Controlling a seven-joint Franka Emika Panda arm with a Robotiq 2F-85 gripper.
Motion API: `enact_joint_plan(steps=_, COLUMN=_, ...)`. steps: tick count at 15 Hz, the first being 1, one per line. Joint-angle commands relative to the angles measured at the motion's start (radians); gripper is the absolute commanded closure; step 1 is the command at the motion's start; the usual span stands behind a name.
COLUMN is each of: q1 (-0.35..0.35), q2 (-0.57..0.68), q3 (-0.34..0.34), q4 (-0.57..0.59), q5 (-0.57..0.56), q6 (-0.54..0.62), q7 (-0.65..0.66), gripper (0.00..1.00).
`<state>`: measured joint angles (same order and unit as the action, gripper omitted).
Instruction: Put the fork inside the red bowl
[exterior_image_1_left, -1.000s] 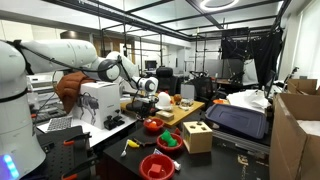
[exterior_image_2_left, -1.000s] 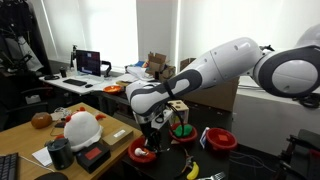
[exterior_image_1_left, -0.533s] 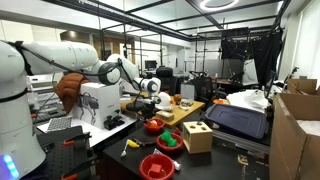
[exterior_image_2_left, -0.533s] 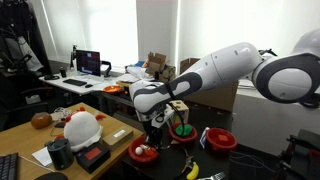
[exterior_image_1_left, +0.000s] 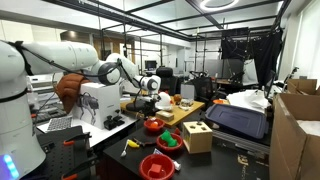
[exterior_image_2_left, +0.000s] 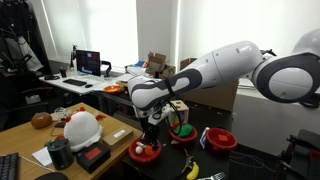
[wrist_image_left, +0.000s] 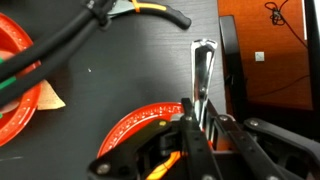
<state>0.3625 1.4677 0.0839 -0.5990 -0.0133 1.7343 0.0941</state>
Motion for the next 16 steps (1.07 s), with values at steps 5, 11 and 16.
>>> enact_joint_plan(steps=5, q1=0.010, q2=-0.001, q3=0.018, q4=0.050, q5=0.028, q6=-0.035, q7=0.011, gripper=0.97)
enact_joint_plan(steps=11, q1=0.010, q2=0.007, q3=0.007, q4=0.028, q5=0.023, q6=-0.025, q7=0.024, gripper=0.60)
enact_joint_plan(steps=16, q1=0.005, q2=0.015, q3=0.001, q4=0.042, q5=0.016, q6=-0.031, q7=0.003, gripper=0.24)
